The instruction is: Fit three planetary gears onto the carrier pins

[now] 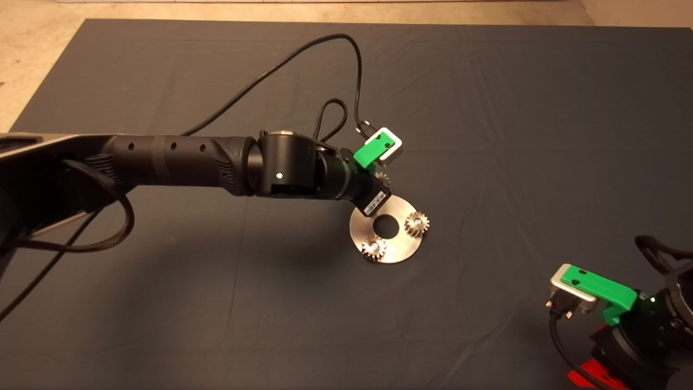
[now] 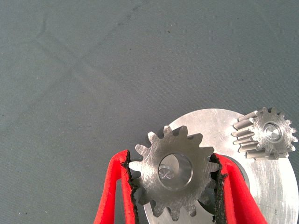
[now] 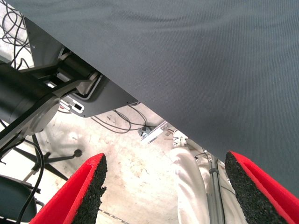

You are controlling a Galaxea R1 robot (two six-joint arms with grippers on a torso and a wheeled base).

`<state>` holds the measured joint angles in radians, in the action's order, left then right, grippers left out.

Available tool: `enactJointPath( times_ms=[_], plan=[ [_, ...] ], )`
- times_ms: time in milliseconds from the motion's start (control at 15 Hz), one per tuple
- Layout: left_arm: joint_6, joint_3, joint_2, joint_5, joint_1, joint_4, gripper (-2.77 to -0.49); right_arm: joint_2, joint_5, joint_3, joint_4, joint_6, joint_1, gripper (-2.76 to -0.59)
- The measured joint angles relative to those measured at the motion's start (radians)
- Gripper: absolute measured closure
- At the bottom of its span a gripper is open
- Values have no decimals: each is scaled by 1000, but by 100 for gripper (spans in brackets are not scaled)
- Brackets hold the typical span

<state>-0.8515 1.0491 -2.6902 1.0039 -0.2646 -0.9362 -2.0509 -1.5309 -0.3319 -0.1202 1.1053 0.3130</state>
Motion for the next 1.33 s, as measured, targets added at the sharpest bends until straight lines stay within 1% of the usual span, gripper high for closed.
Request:
enactJointPath(
  times_ms=[267, 600, 867, 1067, 1133, 1200, 1333],
  plan=[
    [0, -11, 0, -1, 2, 1, -59, -2, 0, 0, 0, 0, 0, -186],
    [4, -11, 1, 0, 16, -2, -59, -7, 0, 0, 0, 5, 0, -186],
    [4, -11, 1, 0, 15, -13, -59, -8, 0, 0, 0, 18, 0, -186],
    [8, -1, 1, -1, 23, -20, -59, -8, 0, 0, 0, 19, 0, -186],
    [8, -1, 0, -2, 23, -23, -59, -8, 0, 0, 0, 20, 0, -186],
    [8, 0, 1, -2, 23, -33, -59, -9, 0, 0, 0, 21, 0, -186],
    [8, 0, 1, -2, 23, -36, -59, -22, 0, 0, 0, 26, 0, -186]
  ],
)
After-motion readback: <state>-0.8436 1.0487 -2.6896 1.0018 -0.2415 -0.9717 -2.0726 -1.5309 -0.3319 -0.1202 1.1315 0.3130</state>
